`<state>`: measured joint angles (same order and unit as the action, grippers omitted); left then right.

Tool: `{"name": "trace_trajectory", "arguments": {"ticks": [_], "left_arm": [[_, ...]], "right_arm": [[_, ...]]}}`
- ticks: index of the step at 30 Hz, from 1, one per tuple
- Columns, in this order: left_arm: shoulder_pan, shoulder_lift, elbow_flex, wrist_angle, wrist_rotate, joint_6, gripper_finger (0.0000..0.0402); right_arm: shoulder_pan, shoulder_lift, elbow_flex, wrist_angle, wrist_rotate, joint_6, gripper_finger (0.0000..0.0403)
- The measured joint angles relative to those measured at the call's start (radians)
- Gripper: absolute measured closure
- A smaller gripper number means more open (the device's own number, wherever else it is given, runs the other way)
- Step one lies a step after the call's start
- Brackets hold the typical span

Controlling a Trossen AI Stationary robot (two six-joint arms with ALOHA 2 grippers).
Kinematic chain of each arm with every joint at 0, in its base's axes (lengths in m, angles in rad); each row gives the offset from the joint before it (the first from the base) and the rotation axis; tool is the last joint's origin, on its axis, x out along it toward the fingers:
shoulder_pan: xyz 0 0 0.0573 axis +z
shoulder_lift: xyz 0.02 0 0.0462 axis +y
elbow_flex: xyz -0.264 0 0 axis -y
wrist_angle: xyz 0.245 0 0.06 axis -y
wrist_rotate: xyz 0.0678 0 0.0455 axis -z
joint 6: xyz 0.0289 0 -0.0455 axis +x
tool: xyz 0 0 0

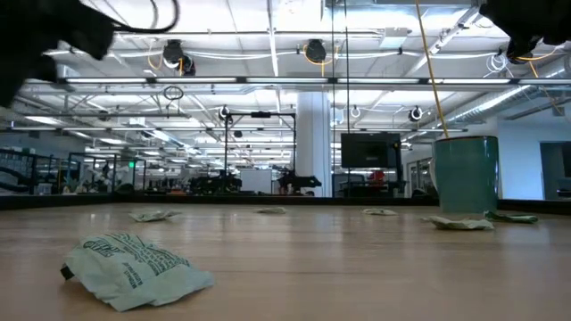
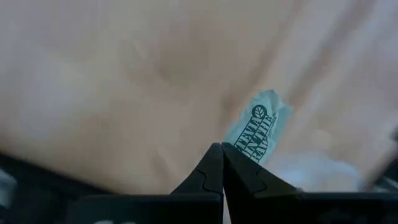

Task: Pick and place Stevia / Truvia into bins
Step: Put the stevia packet into the transparent container

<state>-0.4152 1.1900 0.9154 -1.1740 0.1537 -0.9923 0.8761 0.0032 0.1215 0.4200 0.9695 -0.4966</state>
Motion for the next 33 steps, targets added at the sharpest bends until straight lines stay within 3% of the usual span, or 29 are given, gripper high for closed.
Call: {"name": "trace_trajectory", "arguments": {"ticks": [4, 9, 13, 20, 28, 33], "left_arm": [[-0.171, 0.0, -0.023, 0.002, 0.139, -0.165, 0.0401], [-0.289, 0.0, -0.052, 0.023, 0.202, -0.239, 0.0401], [-0.335, 0.0, -0.1, 0.102, 0.128, -0.187, 0.0401], [-0.362, 0.02, -0.287, 0.483, 0.111, -0.186, 0.04], [-0.353, 0.056, -0.353, 0.482, 0.079, -0.433, 0.0392], [-0.341, 0.056, -0.349, 0.532, 0.015, -0.469, 0.0364]], "right_arm": [[0.0, 0.0, 0.0, -0.031, 0.001, 0.025, 0.033], [0.0, 0.0, 0.0, -0.036, 0.002, -0.003, 0.033], [0.0, 0.0, 0.0, -0.035, 0.002, -0.079, 0.033], [0.0, 0.0, 0.0, 0.066, 0.002, -0.261, 0.033], [0.0, 0.0, 0.0, 0.209, 0.003, -0.438, 0.033], [0.0, 0.0, 0.0, 0.25, -0.001, -0.508, 0.033]]}}
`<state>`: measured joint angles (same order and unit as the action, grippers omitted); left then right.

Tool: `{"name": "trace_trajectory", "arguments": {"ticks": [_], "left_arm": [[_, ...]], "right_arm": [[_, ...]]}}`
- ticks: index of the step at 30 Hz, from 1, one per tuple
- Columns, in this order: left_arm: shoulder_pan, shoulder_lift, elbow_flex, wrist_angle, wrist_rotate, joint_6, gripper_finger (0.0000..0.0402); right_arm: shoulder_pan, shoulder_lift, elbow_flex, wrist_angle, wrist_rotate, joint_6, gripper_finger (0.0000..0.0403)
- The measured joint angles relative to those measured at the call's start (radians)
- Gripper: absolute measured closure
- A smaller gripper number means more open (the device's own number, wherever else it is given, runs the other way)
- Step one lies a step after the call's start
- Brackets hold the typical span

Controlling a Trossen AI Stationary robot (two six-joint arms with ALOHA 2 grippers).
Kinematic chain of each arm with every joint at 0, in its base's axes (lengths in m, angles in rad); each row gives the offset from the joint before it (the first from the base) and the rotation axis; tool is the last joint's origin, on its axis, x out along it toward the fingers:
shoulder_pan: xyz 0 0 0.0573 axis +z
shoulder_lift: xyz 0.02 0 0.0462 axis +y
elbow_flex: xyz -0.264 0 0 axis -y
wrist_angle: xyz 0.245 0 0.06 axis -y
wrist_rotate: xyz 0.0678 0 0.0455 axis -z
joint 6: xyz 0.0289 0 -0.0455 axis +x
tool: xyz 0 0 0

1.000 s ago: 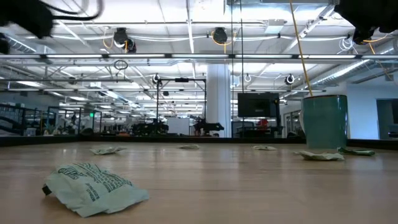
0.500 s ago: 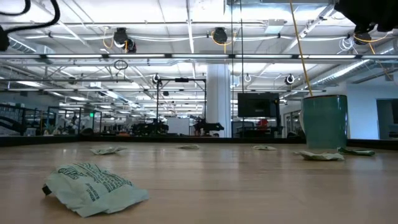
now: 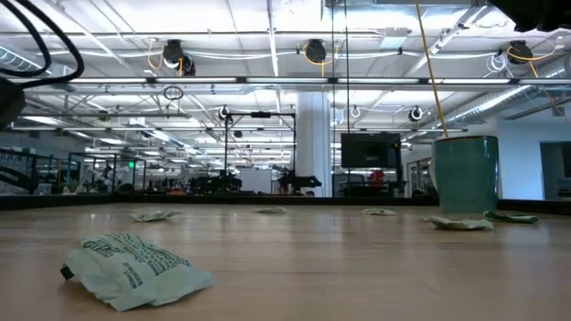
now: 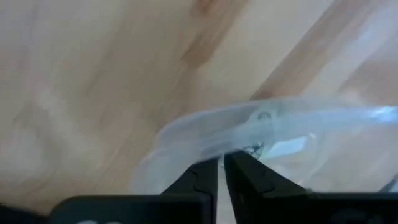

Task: Pick and place Stevia / Truvia into bins
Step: Put the stevia packet into the transparent container

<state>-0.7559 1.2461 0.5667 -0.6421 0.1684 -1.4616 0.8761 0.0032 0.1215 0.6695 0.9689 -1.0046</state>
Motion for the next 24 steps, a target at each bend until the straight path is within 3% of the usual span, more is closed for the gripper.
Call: {"name": "trace_trajectory", "arguments": {"ticks": [7, 16, 20, 24], "left_arm": [[0.033, 0.0, 0.0, -0.007, -0.06, 0.042, 0.0322], [0.173, 0.0, 0.001, 0.004, -0.095, 0.209, 0.0339], [0.24, -0.001, 0.001, -0.003, -0.099, 0.327, 0.0345], [0.302, -0.002, 0.001, -0.012, -0.095, 0.414, 0.0346]], "right_arm": [[0.0, 0.012, 0.0, 0.013, -0.001, -0.011, 0.0306], [-0.035, 0.178, 0.0, 0.103, -0.001, 0.066, 0.0218], [-0.103, 0.296, 0.015, 0.117, 0.001, 0.172, 0.0206], [-0.19, 0.441, 0.079, 0.008, 0.0, 0.367, 0.0204]]}}
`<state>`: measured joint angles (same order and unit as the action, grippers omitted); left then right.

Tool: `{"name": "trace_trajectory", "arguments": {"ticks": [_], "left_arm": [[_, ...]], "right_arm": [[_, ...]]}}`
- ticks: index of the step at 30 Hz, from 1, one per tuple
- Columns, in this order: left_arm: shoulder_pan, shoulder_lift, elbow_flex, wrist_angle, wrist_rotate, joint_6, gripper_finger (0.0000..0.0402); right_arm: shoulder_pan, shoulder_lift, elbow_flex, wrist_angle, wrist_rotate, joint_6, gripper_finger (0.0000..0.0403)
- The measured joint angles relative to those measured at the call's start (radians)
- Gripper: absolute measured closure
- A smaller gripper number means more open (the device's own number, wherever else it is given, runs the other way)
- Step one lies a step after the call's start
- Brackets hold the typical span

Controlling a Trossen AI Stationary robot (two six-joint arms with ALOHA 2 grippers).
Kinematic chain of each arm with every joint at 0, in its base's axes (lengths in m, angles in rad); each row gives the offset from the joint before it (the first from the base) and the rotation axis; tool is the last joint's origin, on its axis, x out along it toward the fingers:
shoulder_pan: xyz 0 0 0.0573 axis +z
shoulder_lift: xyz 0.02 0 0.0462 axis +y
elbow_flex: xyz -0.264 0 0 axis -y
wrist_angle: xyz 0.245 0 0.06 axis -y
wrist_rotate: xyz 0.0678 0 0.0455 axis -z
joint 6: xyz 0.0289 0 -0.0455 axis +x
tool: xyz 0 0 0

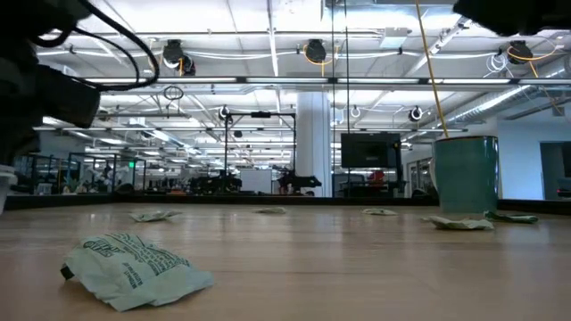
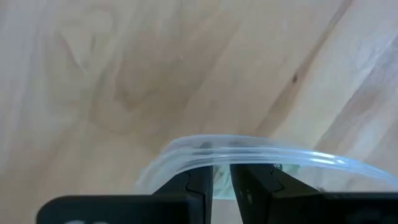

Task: Pick and place Stevia / Truvia into bins
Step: Put the stevia packet into the transparent container

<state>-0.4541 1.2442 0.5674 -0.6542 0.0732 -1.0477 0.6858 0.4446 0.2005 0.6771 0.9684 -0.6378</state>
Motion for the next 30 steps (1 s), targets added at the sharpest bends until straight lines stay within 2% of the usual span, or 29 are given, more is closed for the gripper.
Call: {"name": "trace_trajectory", "arguments": {"ticks": [6, 8, 10, 13, 18, 21, 24, 26, 30], "left_arm": [[0.095, -0.038, 0.069, -0.076, 0.117, 0.086, 0.0346], [0.114, -0.053, 0.124, -0.125, 0.134, 0.091, 0.0346], [0.125, -0.068, 0.182, -0.166, 0.103, 0.126, 0.0346], [0.133, -0.077, 0.258, -0.168, -0.019, 0.236, 0.0346], [0.133, -0.078, 0.312, -0.112, -0.353, 0.465, 0.0346], [0.133, -0.077, 0.312, -0.059, -0.516, 0.541, 0.0346], [0.141, -0.077, 0.312, -0.016, -0.622, 0.583, 0.0346], [0.149, -0.077, 0.312, 0.016, -0.676, 0.572, 0.0346], [0.164, -0.077, 0.312, 0.037, -0.715, 0.545, 0.0346]], "right_arm": [[-0.155, 0.28, 0.162, -0.274, -0.025, 0.325, 0.0204], [-0.208, 0.366, 0.216, -0.346, -0.093, 0.39, 0.0204], [-0.266, 0.445, 0.271, -0.396, -0.178, 0.46, 0.0204], [-0.354, 0.553, 0.348, -0.503, -0.278, 0.583, 0.0204], [-0.491, 0.713, 0.455, -0.722, -0.403, 0.787, 0.0204], [-0.571, 0.796, 0.47, -0.723, -0.482, 0.838, 0.0204], [-0.642, 0.88, 0.47, -0.695, -0.587, 0.831, 0.0204], [-0.682, 0.93, 0.47, -0.698, -0.612, 0.836, 0.0204], [-0.751, 1.008, 0.47, -0.713, -0.652, 0.827, 0.0204]]}}
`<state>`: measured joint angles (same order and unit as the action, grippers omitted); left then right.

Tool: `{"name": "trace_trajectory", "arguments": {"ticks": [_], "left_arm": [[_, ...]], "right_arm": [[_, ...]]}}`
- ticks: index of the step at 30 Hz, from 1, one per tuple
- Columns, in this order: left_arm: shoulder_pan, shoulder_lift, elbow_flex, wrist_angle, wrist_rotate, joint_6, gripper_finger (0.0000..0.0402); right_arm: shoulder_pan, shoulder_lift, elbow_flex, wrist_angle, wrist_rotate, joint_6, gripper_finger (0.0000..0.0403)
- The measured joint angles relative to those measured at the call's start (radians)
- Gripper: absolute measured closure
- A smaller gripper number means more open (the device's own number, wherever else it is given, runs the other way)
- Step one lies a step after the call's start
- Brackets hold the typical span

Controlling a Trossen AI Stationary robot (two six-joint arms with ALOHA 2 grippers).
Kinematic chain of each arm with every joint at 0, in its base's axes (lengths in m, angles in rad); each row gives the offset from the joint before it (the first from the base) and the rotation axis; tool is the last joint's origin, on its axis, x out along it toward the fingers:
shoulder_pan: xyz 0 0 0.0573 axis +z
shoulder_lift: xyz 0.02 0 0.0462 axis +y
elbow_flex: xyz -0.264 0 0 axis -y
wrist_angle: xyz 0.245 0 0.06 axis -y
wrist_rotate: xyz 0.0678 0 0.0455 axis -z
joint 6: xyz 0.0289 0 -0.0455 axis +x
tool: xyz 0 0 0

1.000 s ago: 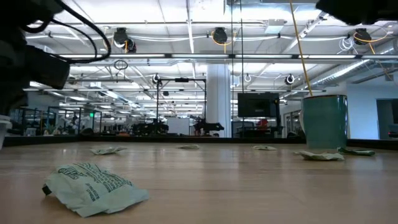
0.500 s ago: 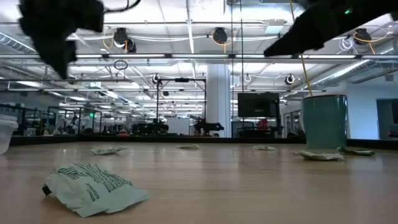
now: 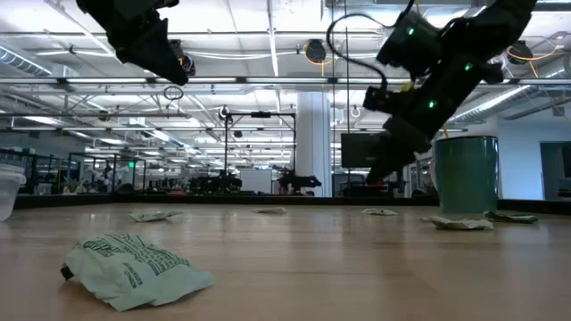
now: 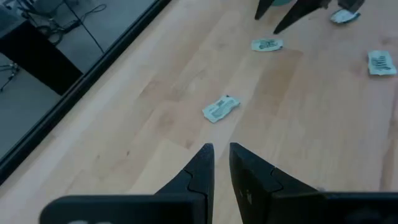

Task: Pick and place Stevia / Truvia into bins
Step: Put the stevia packet into the transparent container

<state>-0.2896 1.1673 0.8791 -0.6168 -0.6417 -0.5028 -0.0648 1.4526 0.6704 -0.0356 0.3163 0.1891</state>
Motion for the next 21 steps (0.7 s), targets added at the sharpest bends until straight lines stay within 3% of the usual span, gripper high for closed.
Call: {"name": "trace_trajectory", "arguments": {"ticks": [12, 21], "left_arm": [[0.047, 0.005, -0.002, 0.0, -0.015, 0.037, 0.0346], [0.068, 0.005, -0.002, 0.0, -0.015, 0.05, 0.0346]], "right_arm": [[-0.104, 0.124, 0.002, 0.017, -0.135, -0.063, 0.0213], [-0.112, 0.145, 0.003, 0.03, -0.162, -0.149, 0.031]]}}
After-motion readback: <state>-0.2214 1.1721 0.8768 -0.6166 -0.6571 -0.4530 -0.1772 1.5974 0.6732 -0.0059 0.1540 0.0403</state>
